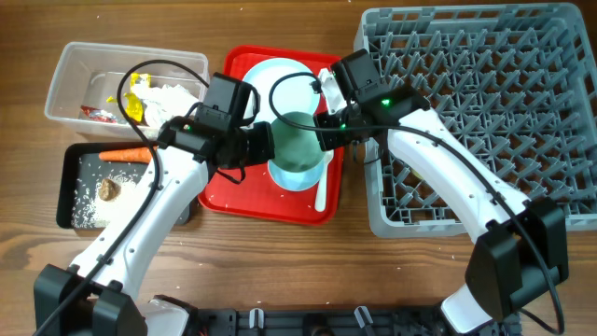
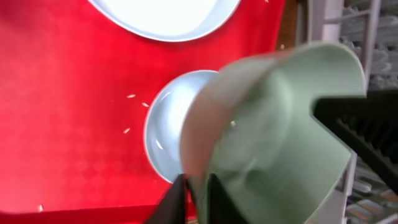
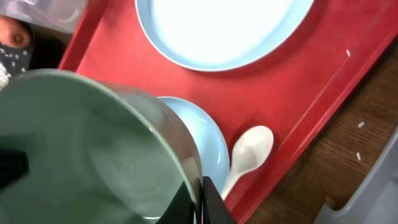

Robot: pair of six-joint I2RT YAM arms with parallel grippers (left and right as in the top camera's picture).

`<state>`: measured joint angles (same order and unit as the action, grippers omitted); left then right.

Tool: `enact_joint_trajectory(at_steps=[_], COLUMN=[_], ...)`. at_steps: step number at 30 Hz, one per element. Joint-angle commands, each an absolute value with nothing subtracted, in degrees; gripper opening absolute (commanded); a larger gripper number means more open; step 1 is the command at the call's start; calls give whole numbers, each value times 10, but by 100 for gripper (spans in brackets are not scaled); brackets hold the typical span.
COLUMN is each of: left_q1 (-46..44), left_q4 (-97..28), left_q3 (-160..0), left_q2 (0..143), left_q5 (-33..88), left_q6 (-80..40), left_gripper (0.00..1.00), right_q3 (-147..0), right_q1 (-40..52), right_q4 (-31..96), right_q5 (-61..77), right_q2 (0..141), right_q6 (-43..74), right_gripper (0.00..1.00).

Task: Sort waste into correct bins and load items into the dishwasher rack
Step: 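Close the right gripper on the green bowl held by the left, then release the left gripper and carry the green bowl into the rack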

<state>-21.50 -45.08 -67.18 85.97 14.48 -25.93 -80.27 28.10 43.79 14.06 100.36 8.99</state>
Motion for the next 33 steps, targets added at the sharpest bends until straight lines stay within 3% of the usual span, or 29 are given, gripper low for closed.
enact_joint_trajectory(at_steps=[1,10,16,23,33], left_q1=[-218,-176,-117,-104,-104], left_q4=[-441,-433,-431,-435,-428], left_q3=[-668,-686,-686,-686,-686], left_q2=[849,825,816,820,854], left_q5=[176,176,176,168,145], left_q6=[-262,-262,-262,-262,-262], left_gripper=[25,42,45,42,34], right_q3=[-810,-847,-853,-853,-850], right_q1=[284,274,244,178,131], right_q4=[427,423,377,199,-32], right_q5=[123,-50,-202,-232,-360], right_q2=[1008,983,974,974,1034], right_q6=[92,92,70,-257,-502], right_gripper=[4,4,4,4,5])
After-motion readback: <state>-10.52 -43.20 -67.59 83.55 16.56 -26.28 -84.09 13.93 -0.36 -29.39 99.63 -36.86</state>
